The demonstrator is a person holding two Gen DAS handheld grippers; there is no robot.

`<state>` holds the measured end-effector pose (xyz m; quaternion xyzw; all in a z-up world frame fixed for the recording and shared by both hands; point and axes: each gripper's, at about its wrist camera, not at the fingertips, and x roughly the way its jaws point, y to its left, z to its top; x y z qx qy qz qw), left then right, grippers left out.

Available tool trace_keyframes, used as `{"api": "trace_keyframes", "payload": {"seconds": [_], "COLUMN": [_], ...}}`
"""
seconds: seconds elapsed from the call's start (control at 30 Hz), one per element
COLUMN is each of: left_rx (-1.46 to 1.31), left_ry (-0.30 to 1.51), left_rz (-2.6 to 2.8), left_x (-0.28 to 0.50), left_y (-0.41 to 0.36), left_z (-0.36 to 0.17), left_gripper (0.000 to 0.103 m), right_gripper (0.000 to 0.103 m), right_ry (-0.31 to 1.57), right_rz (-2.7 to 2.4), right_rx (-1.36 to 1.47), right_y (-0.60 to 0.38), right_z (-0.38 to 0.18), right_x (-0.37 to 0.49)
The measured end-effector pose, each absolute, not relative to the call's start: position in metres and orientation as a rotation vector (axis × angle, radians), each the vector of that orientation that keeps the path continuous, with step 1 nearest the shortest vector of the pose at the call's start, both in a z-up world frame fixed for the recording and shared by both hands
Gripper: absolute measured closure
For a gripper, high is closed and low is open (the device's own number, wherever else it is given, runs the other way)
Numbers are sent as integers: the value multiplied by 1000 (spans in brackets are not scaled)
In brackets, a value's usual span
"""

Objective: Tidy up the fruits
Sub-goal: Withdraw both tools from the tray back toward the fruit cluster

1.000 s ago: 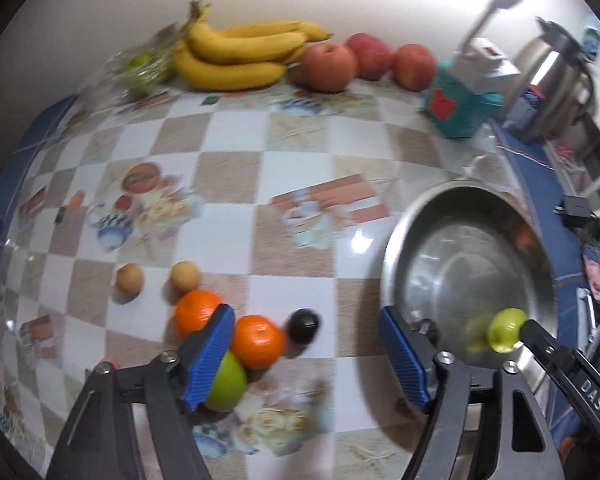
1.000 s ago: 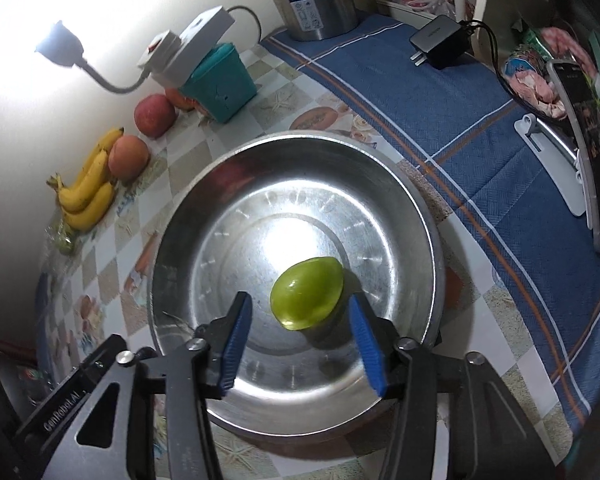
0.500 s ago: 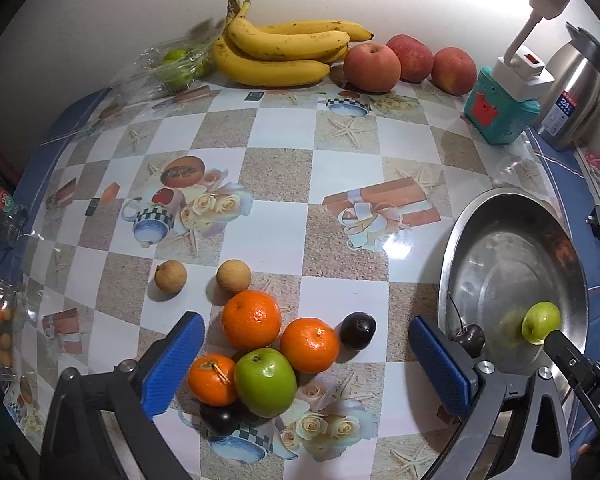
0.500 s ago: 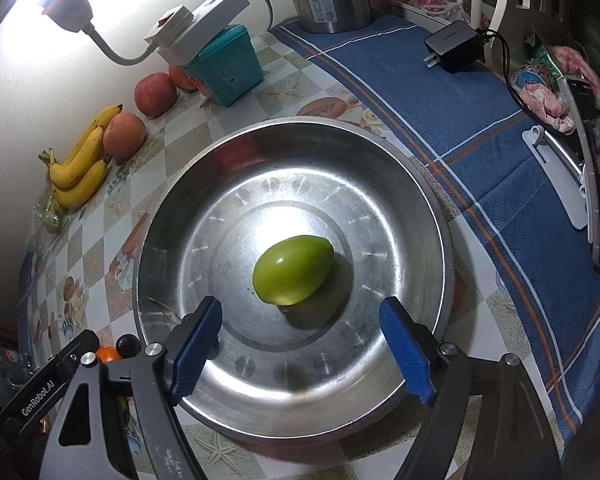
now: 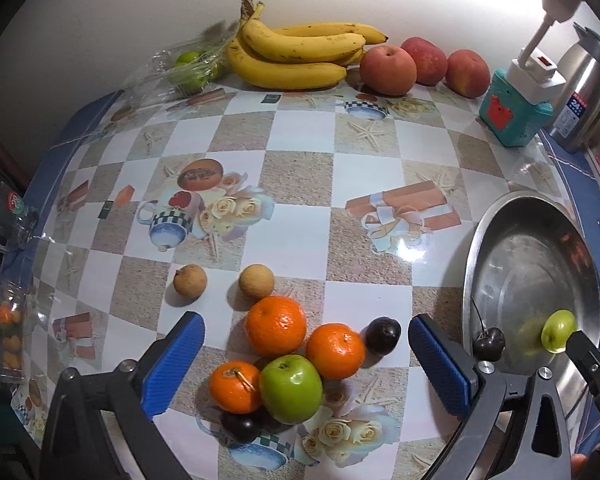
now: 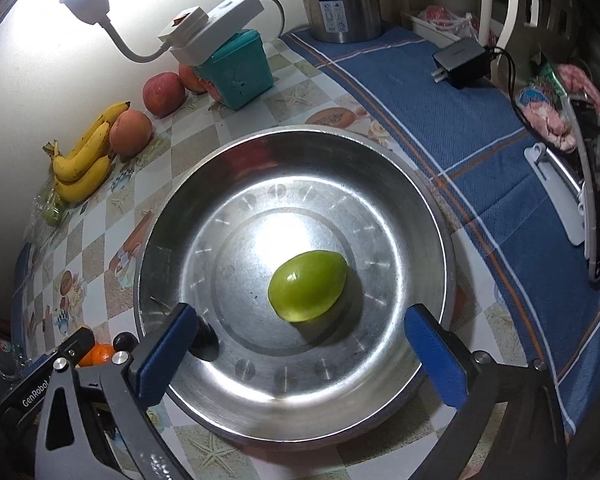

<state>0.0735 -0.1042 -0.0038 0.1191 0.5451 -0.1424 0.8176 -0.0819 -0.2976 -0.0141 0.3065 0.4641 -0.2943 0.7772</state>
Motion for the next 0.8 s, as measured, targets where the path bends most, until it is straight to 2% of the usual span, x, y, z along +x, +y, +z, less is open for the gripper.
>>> {"api": "trace_keyframes", "payload": {"seconds": [0.57,0.8], "left_rx": [367,329], "left_ry": [1081,1070], "left_rz": [-257,-224], "left_x": [80,83], "left_y": [-75,-44], "left_z": [11,24], "left_gripper": [0,0], "right_gripper": [0,0], "right_ry": [989,981], "right_rz": [-580,-521], "right_rx": [639,620], "right_y": [-284,-263], "right_z": [-7,2], "right_x": [-76,-67]}}
